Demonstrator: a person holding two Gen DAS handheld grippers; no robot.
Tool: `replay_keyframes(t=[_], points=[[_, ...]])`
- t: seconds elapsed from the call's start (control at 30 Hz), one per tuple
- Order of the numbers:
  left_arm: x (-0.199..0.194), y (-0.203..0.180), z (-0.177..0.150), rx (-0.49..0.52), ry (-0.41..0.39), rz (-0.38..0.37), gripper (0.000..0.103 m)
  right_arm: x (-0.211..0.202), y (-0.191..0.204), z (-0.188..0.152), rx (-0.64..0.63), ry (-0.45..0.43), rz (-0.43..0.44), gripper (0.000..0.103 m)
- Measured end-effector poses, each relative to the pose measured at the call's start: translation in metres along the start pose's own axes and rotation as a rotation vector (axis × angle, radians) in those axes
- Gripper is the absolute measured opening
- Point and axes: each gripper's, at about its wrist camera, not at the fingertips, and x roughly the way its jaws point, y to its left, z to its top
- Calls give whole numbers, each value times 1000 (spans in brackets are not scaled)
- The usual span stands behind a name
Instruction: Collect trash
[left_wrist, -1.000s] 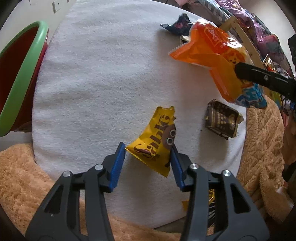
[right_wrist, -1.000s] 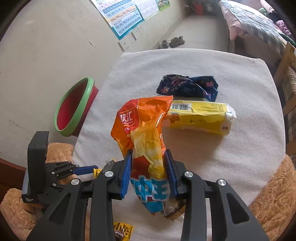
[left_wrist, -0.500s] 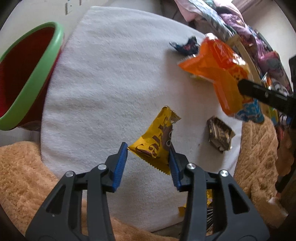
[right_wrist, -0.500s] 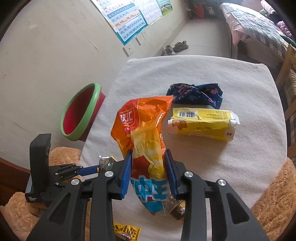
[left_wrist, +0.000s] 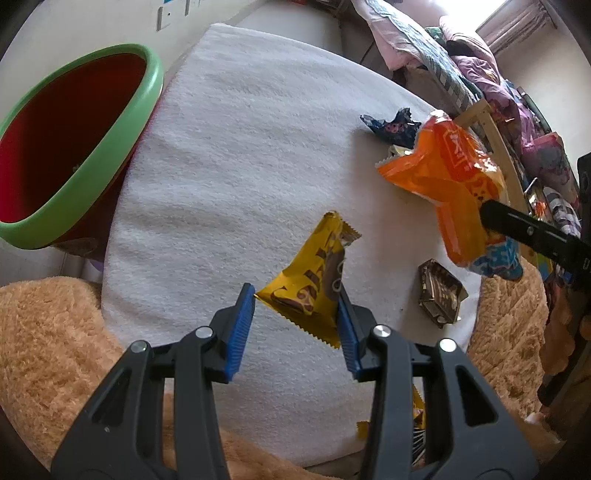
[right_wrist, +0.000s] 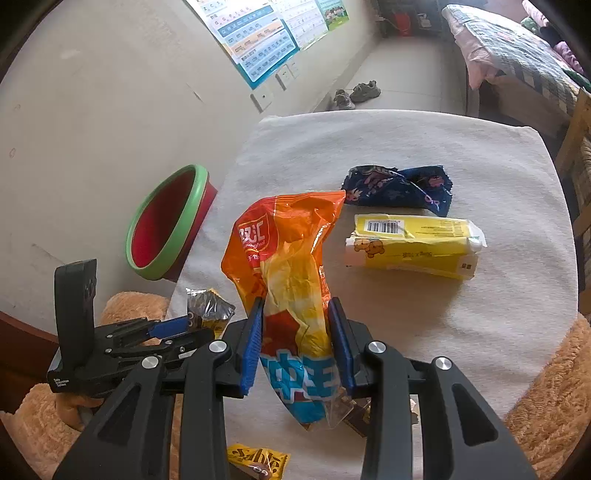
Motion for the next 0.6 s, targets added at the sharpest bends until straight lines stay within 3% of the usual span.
replay_keyframes(t=[0.6], points=[[0,3,-3,-13,6,-2,41,9,7,-1,-9,30,9,34]])
